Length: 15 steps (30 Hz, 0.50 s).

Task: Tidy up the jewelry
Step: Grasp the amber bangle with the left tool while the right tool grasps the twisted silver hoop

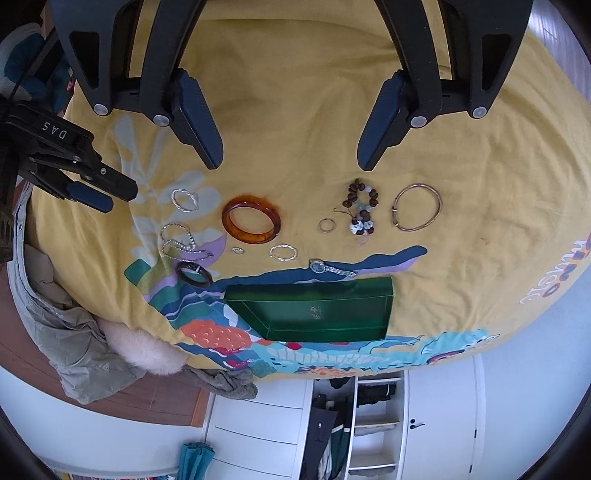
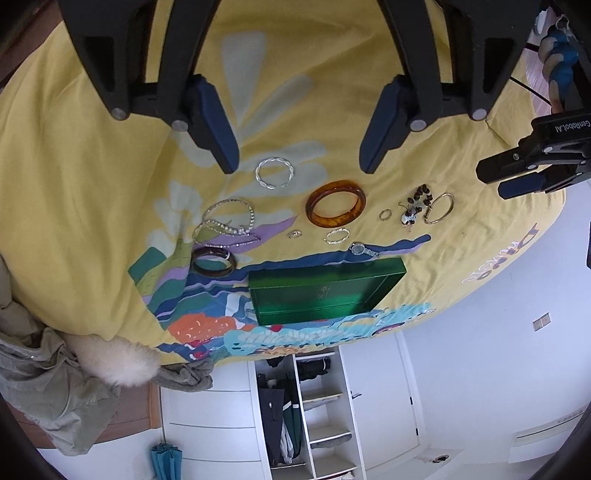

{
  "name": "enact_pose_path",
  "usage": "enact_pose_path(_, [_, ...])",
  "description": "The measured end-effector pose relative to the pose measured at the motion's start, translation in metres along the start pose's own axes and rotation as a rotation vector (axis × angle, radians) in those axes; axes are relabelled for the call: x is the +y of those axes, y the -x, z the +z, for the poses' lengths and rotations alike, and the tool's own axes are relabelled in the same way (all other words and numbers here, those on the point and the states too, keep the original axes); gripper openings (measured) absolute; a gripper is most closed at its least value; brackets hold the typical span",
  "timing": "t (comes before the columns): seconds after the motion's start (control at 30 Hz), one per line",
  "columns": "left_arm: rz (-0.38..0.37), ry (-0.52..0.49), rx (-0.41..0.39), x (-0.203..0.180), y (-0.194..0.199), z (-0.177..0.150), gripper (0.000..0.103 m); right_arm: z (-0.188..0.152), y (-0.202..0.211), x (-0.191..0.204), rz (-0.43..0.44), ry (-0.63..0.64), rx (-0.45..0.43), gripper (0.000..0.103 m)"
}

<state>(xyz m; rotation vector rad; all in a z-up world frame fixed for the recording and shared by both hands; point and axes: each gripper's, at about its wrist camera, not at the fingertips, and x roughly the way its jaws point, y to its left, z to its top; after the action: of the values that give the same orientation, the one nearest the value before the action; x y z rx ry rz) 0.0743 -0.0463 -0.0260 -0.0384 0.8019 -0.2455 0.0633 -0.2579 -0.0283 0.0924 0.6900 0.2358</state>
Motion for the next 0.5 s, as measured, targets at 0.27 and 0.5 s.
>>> enact_pose_path(0.27, [-0.055, 0.010, 0.094, -0.011, -0.053, 0.019, 0.066, 0.002, -0.050, -0.018, 0.080, 0.035, 0.099, 0.055])
enact_pose_path(0.5, [-0.065, 0.046, 0.167, -0.011, -0.105, 0.040, 0.063, 0.003, -0.087, -0.033, 0.103, 0.016, 0.146, 0.053])
